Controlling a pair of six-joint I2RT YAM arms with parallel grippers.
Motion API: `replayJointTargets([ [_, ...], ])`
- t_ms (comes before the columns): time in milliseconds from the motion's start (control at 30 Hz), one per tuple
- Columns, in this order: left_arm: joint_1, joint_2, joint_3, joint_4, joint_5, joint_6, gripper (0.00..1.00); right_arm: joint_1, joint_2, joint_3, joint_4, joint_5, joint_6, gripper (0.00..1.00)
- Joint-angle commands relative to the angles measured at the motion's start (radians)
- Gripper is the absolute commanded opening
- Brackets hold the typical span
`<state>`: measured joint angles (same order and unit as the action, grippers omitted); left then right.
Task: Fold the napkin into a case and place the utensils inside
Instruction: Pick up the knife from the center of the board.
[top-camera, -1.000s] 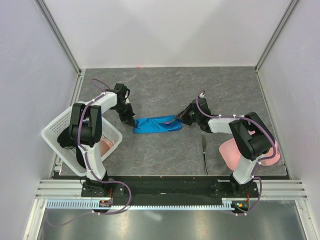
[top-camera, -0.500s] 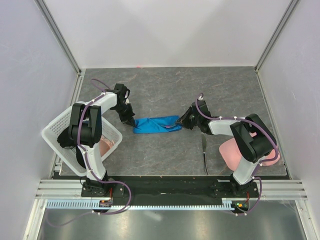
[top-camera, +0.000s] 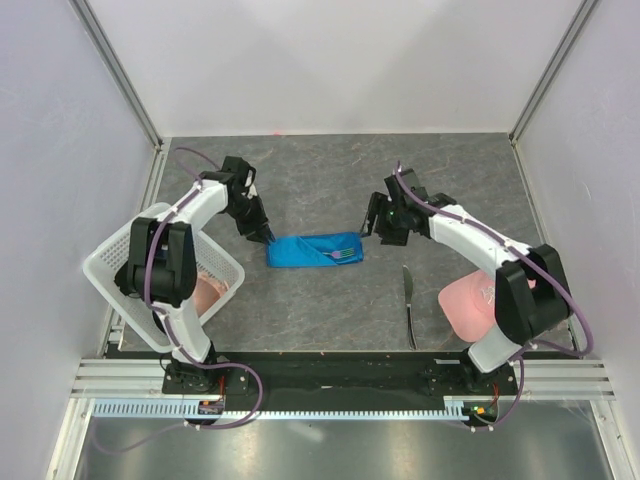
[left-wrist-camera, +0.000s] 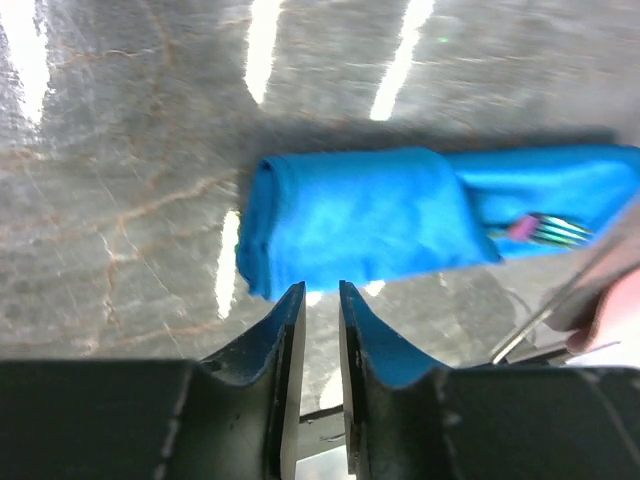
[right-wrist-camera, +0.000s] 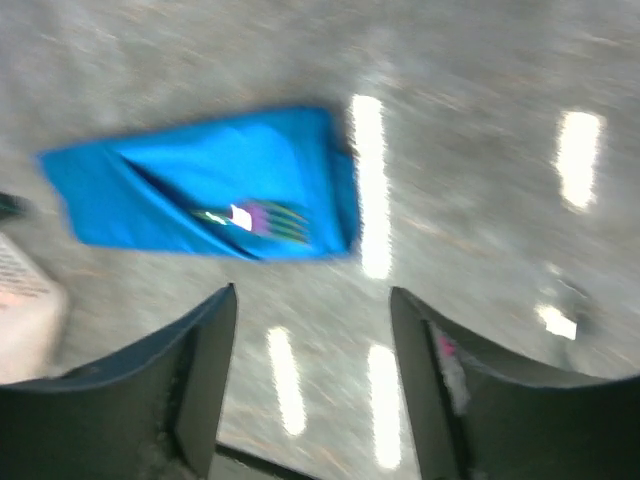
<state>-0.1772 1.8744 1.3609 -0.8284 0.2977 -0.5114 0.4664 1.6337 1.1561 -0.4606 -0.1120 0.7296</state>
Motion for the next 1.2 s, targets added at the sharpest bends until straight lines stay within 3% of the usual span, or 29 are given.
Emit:
replayJointTargets([
  [0, -0.018, -0.110, 0.040, -0.023, 0.083, 0.048, 0.29, -0.014, -0.051, 0.008, -0.439, 0.106, -0.157, 0.72],
  [200, -0.137, -0.178, 0.038, -0.035, 0.130, 0.018, 0.32, -0.003, -0.189, -0.241, -0.429, 0.137, -0.125, 0.73],
  [400, -0.329, -0.184, 0.066, -0.037, 0.121, -0.035, 0.34, 0.061, -0.242, -0.321, -0.385, 0.130, -0.104, 0.63],
  [600, -0.392, -0.176, 0.072, -0.035, 0.112, -0.056, 0.33, 0.106, -0.201, -0.387, -0.311, 0.156, -0.064, 0.54],
  [767, -0.396, -0.198, 0.060, -0.037, 0.109, -0.058, 0.33, 0.130, -0.111, -0.395, -0.259, 0.204, -0.052, 0.37],
  [800, -0.397, -0.198, 0.057, -0.035, 0.110, -0.058, 0.33, 0.130, -0.095, -0.392, -0.245, 0.190, -0.050, 0.24],
  [900, -0.398, -0.195, 0.044, -0.031, 0.151, -0.052, 0.34, 0.135, -0.011, -0.357, -0.211, 0.160, -0.039, 0.00],
  [967, -0.400, -0.190, 0.031, -0.006, 0.182, -0.042, 0.35, 0.137, 0.000, -0.313, -0.199, 0.132, -0.038, 0.00],
  [1067, -0.404, -0.182, 0.014, 0.046, 0.263, -0.033, 0.50, 0.132, -0.044, -0.289, -0.141, 0.039, 0.005, 0.00],
  [1167, -0.416, -0.169, 0.000, 0.087, 0.333, -0.033, 0.57, 0.109, -0.078, -0.308, -0.060, -0.086, 0.092, 0.00],
])
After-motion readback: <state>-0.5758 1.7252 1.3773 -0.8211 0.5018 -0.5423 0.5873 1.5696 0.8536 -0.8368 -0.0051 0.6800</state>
